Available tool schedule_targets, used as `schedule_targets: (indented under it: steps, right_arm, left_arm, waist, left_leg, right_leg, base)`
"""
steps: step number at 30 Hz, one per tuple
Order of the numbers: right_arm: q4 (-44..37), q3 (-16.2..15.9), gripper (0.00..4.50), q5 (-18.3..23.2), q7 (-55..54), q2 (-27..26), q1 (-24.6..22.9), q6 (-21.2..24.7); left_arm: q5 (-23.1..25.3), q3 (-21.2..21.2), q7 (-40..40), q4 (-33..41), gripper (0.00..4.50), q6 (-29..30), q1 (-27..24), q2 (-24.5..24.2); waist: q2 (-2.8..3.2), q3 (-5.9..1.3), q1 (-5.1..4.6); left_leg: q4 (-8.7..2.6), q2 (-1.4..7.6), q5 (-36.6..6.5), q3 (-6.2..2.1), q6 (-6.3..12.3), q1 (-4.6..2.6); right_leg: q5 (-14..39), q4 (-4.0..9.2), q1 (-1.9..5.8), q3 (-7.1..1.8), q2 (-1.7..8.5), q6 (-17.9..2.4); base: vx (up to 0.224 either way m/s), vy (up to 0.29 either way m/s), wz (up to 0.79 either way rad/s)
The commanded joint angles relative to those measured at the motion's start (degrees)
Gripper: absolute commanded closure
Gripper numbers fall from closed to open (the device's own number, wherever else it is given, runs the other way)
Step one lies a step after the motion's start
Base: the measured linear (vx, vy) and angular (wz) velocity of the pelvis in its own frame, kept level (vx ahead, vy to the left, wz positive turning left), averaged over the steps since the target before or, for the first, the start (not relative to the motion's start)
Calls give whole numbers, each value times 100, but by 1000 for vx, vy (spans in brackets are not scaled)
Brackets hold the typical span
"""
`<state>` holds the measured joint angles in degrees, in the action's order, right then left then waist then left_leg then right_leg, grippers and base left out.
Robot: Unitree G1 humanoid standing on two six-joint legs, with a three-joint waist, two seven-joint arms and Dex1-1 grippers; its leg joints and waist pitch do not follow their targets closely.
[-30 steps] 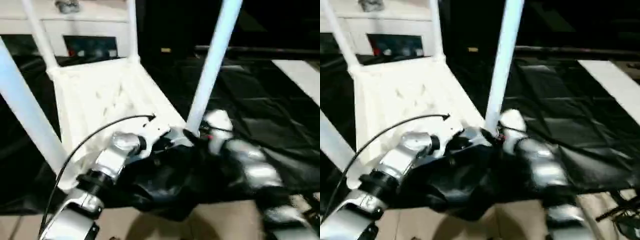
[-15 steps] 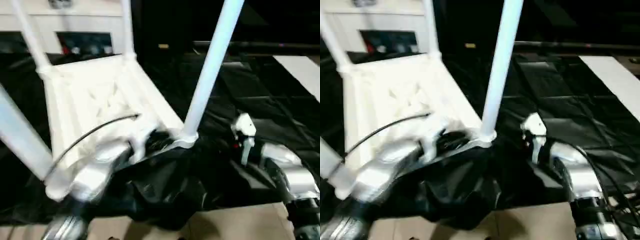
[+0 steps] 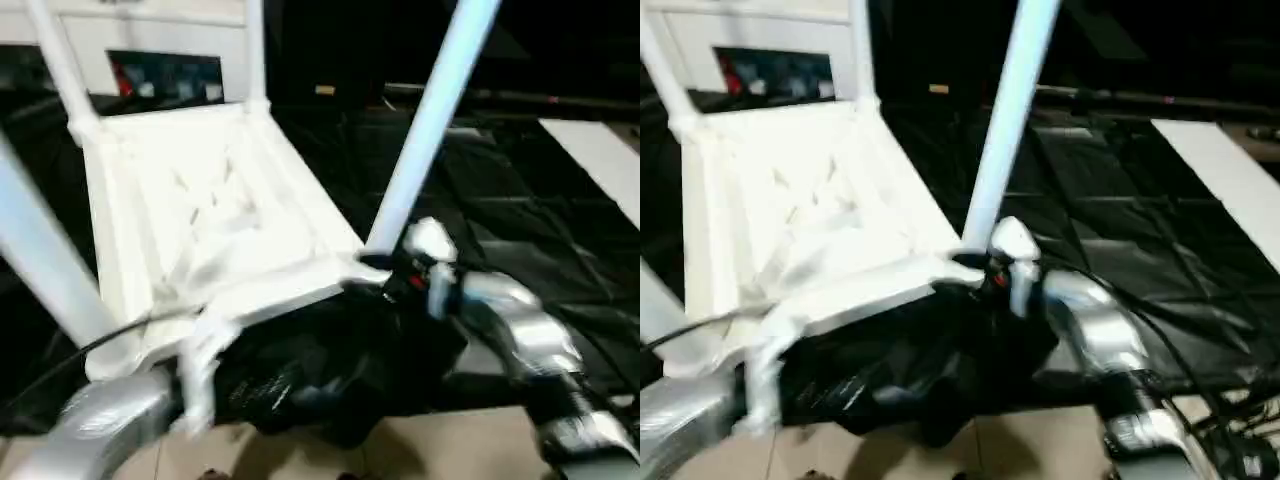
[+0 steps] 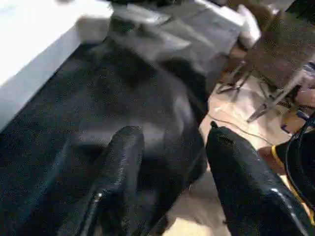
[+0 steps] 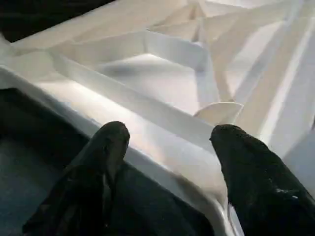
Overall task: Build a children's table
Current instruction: Rotate leg to tighten
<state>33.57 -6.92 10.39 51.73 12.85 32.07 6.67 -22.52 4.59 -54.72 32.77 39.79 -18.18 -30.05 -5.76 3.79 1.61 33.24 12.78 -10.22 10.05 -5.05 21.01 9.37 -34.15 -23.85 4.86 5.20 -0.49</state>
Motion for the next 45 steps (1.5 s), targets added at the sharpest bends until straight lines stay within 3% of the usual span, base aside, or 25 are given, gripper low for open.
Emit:
schedule_targets:
  steps: [1,2,3,5,6,7,9,13,17,19,21,23,24,25,26,27,28,29,34,35,37,38,42,43,45]
  right_arm:
    - [543,325,139,-215,-749,90,236,-210]
    - [596,345,139,-215,-796,77,264,-261]
    - [689,383,139,-215,-922,54,323,-263]
    - [1135,482,139,-327,-1482,23,532,-401]
    - [1135,482,139,-327,-1482,23,532,-401]
    - [1297,515,139,-377,-1715,31,596,-425]
    - [1750,645,139,-432,-2242,49,755,-660]
    - [2065,699,139,-503,-2552,49,844,-857]
    - [2026,801,139,-432,-2660,-27,724,-948]
    - [1858,778,139,-408,-2622,-89,563,-963]
    - [1807,761,139,-408,-2605,-120,491,-995]
    - [1533,674,139,-444,-2580,-185,196,-1059]
    - [1327,644,139,-452,-2608,-224,-3,-1092]
    - [1253,650,139,-447,-2636,-236,-58,-1135]
    - [1221,660,139,-443,-2655,-243,-80,-1167]
    - [1116,674,139,-426,-2661,-249,-121,-1161]
    - [1008,680,139,-416,-2640,-239,-159,-1151]
    - [865,677,139,-405,-2584,-204,-217,-1147]
    - [299,909,139,-168,-2281,65,-496,-1130]
    - [348,1014,139,-174,-2313,188,-519,-1190]
    - [458,1111,139,-198,-2400,286,-503,-1283]
    - [454,1173,139,-180,-2474,306,-497,-1309]
    - [283,1321,139,-44,-2528,334,-541,-1297]
    - [189,1450,139,51,-2601,358,-578,-1346]
    - [127,1547,139,132,-2608,362,-594,-1355]
  left_arm:
    - [-161,469,-39,349,177,185,-352,-197]
    - [-190,580,-67,396,167,193,-473,-256]
    - [-191,809,-164,413,150,199,-657,-359]
    - [-268,1558,-389,474,134,289,-1124,-708]
    - [-268,1558,-389,474,123,289,-1124,-708]
    - [-325,1781,-478,480,123,341,-1192,-800]
    - [-476,2309,-600,448,101,417,-1127,-992]
    - [-733,2528,-350,288,70,288,-680,-1043]
    - [-782,2359,-21,61,45,-47,41,-887]
    - [-741,2118,66,-8,29,-173,367,-733]
    - [-723,1997,91,-32,23,-208,517,-649]
    - [-584,1596,269,-191,5,-378,919,-298]
    - [-529,1302,406,-284,5,-496,1126,-80]
    - [-558,1204,444,-289,5,-512,1164,-17]
    - [-599,1148,475,-290,5,-522,1177,3]
    - [-638,1095,497,-306,5,-524,1203,38]
    - [-652,1065,502,-332,5,-534,1225,57]
    - [-644,1029,498,-365,5,-556,1243,75]
    - [-292,821,738,-608,5,-858,1371,235]
    - [-80,757,1136,-687,5,-916,1480,424]
    - [158,655,1514,-778,5,-1105,1572,626]
    - [314,624,1826,-881,5,-1227,1631,787]
    - [724,587,2537,-1077,5,-1600,1690,1187]
    - [914,579,2809,-1031,5,-1927,1504,1429]
    - [917,614,2949,-931,5,-2009,1336,1604]
  waist:
    - [102,-193,-32]
    - [134,-188,-37]
    - [115,-180,-3]
    - [96,-150,-24]
    - [102,-161,-24]
    - [107,-158,-10]
    - [108,-164,5]
    - [141,-248,56]
    - [135,-300,98]
    - [141,-340,143]
    - [119,-347,143]
    - [127,-362,173]
    - [168,-374,160]
    - [138,-374,171]
    - [125,-387,174]
    - [261,-389,168]
    - [177,-378,109]
    - [154,-378,95]
    - [176,-358,61]
    - [220,-347,36]
    - [201,-350,45]
    - [196,-349,36]
    - [181,-364,20]
    - [219,-365,23]
    - [176,-381,13]
  left_leg:
    - [-483,72,-2374,-50,-201,-52]
    - [-490,74,-2550,-71,-285,-71]
    - [-442,66,-2674,-22,-258,-183]
    - [-474,51,-2778,-57,-255,-95]
    - [-478,49,-2760,-64,-266,-80]
    - [-465,50,-2816,-48,-292,-141]
    - [-460,42,-2887,-51,-322,-153]
    - [-454,31,-2706,-48,-312,-142]
    - [-441,25,-2206,-22,-269,-80]
    - [-399,19,-1985,15,-255,-124]
    - [-404,16,-1803,5,-241,-48]
    - [-377,25,-1785,27,-264,-111]
    - [-394,18,-1716,3,-289,-55]
    - [-384,25,-1719,20,-286,-77]
    - [-387,22,-1738,4,-293,-59]
    - [-384,14,-1778,1,-320,-77]
    - [-386,11,-1752,7,-284,-39]
    - [-377,2,-1794,13,-270,-34]
    - [-361,20,-2030,8,-233,-65]
    - [-364,19,-2202,-1,-258,-78]
    - [-332,16,-2306,8,-247,-117]
    - [-340,-1,-2284,-5,-218,-73]
    - [-314,-8,-2290,-14,-154,-61]
    - [-313,-14,-2292,-19,-130,-56]
    - [-304,-11,-2227,-22,-106,-30]
  right_leg:
    - [3055,505,139,-221,217,-569]
    - [3108,522,143,-202,184,-421]
    - [2938,561,25,-232,160,-449]
    - [3074,528,83,-233,167,-444]
    - [3097,517,102,-230,174,-412]
    - [3041,538,40,-244,153,-408]
    - [3016,525,38,-251,151,-429]
    - [2547,435,78,-308,128,-542]
    - [1770,329,155,-337,127,-740]
    - [1505,307,149,-357,131,-789]
    - [1337,253,210,-362,134,-847]
    - [1305,272,175,-369,138,-837]
    - [1183,227,229,-369,141,-880]
    - [1165,251,207,-368,137,-864]
    - [1231,237,244,-361,144,-853]
    - [1215,223,231,-367,137,-869]
    - [1215,243,253,-358,117,-857]
    - [1333,260,257,-360,108,-829]
    - [1962,343,213,-363,100,-639]
    - [2154,373,197,-347,85,-598]
    - [2263,413,163,-331,80,-570]
    - [2399,412,191,-323,84,-529]
    - [2642,463,180,-296,86,-381]
    - [2727,478,175,-291,88,-334]
    - [2755,485,196,-274,98,-284]
  base:
    - [0,0,0]
    - [0,0,0]
    - [0,0,0]
    - [0,0,0]
    - [0,0,0]
    - [0,0,0]
    - [0,0,0]
    - [0,0,0]
    - [0,0,0]
    - [0,0,0]
    - [0,0,0]
    - [0,0,0]
    - [0,0,0]
    - [0,0,0]
    - [0,0,0]
    - [0,0,0]
    - [0,0,0]
    - [0,0,0]
    - [0,0,0]
    - [0,0,0]
    - [0,0,0]
    - [0,0,0]
    - [0,0,0]
    - [0,0,0]
    - [0,0,0]
